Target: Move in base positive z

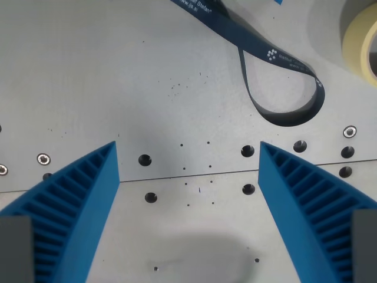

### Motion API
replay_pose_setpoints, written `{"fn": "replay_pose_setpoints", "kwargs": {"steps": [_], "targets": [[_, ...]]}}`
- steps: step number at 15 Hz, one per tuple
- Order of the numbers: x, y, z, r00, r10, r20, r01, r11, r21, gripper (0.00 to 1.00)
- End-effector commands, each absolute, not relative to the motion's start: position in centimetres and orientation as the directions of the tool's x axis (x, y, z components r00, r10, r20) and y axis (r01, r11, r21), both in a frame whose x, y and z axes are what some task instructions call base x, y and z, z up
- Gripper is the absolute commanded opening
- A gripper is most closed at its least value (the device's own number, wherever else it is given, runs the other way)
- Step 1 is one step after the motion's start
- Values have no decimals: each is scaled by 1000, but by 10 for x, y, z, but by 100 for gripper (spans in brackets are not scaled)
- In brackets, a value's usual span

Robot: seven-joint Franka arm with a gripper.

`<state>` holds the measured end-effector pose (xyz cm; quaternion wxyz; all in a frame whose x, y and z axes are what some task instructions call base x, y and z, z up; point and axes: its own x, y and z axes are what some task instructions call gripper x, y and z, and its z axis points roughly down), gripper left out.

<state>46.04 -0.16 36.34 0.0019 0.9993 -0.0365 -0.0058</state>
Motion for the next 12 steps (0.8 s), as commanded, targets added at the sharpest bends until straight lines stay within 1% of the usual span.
{"fn": "replay_pose_setpoints", "kwargs": {"steps": [1, 12], "targets": [[460, -2, 371, 997, -74, -5, -74, -997, 4, 100], [461, -2, 426, 997, -74, -5, -74, -997, 4, 100]]}}
